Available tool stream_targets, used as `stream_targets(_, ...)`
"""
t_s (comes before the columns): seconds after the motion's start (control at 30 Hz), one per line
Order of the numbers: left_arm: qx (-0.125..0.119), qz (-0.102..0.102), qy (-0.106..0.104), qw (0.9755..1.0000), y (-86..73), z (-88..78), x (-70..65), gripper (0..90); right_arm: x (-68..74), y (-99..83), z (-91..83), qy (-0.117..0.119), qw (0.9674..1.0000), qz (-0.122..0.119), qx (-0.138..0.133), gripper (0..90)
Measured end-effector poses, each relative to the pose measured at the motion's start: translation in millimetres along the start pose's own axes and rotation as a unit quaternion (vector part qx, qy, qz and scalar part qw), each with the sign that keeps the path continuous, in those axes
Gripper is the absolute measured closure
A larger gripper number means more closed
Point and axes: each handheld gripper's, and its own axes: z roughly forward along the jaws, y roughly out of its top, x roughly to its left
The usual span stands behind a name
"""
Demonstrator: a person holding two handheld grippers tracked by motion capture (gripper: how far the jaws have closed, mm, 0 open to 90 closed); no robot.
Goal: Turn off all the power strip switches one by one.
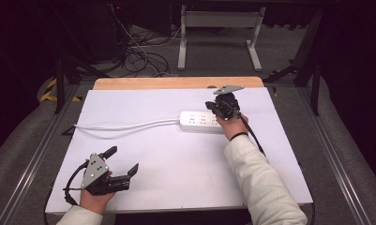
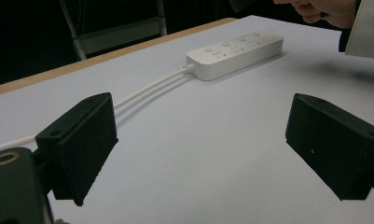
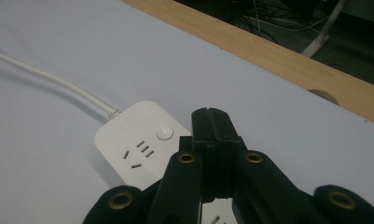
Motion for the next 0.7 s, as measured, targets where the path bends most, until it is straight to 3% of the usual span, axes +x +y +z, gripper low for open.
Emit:
stream_targets(0.2, 0.0, -0.001, 0.0, 1.0, -0.2, -0.3, 0.5, 9.4, 7.3, -4.0, 12.4, 0.004, 0.9998, -0.013, 0.016, 90.0)
stream_targets(0.5, 0.001, 0.0, -0.001, 1.0, -0.2, -0.2, 0.5, 9.4, 5.5, -12.9, 32.4, -0.002, 0.9989, -0.011, 0.046, 90.0)
stream_targets(0.7, 0.001, 0.0, -0.001, 1.0, -0.2, -0.1, 0.4, 9.4, 4.5, -15.5, 38.3, -0.006, 0.9986, -0.007, 0.052, 90.0)
